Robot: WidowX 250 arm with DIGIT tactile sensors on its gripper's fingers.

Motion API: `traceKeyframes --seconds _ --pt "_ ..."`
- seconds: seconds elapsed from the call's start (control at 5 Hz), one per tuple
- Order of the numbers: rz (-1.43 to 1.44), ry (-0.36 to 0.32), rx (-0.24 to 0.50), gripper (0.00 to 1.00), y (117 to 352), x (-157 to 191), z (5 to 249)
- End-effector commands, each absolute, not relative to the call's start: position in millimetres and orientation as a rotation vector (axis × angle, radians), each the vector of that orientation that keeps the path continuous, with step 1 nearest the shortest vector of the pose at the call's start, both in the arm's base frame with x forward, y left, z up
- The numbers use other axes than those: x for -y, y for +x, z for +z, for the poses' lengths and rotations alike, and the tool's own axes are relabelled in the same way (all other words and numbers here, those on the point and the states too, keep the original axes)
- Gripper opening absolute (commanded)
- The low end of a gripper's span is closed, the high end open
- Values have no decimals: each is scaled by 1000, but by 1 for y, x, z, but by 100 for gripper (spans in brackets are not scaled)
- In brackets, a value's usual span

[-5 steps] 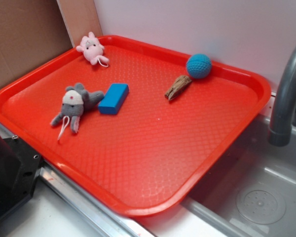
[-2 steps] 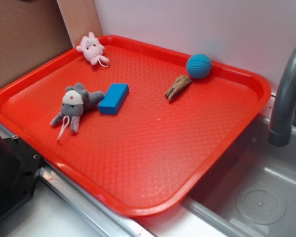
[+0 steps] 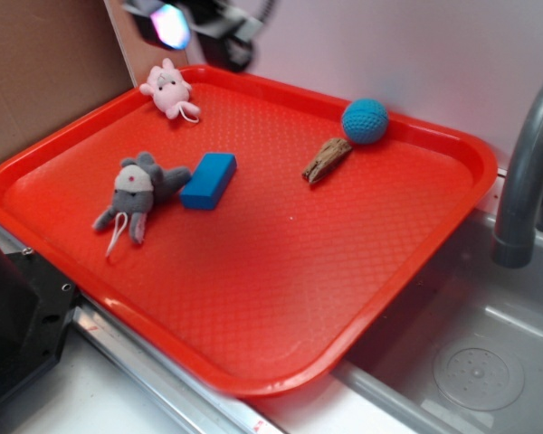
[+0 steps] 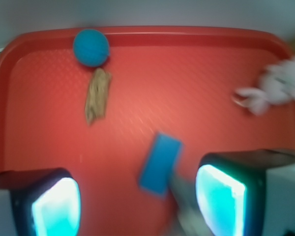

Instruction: Grab the blue ball.

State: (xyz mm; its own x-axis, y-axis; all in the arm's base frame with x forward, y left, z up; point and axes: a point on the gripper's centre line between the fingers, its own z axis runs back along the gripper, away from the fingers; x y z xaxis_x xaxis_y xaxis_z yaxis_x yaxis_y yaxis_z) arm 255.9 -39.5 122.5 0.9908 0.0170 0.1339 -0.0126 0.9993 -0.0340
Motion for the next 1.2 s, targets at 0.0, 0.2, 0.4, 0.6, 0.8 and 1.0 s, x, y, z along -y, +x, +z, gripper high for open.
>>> traceKeyframes --seconds 0.0,0.2,0.4,0.6,0.8,1.0 --pt "-52 -71 213 100 364 53 89" --pt "-62 -54 204 100 387 63 78" --pt "-104 -96 148 100 390 80 57" --pt "-139 -112 124 100 368 84 50" --pt "-97 -79 171 0 358 80 50" --pt "-103 -87 189 0 353 76 55"
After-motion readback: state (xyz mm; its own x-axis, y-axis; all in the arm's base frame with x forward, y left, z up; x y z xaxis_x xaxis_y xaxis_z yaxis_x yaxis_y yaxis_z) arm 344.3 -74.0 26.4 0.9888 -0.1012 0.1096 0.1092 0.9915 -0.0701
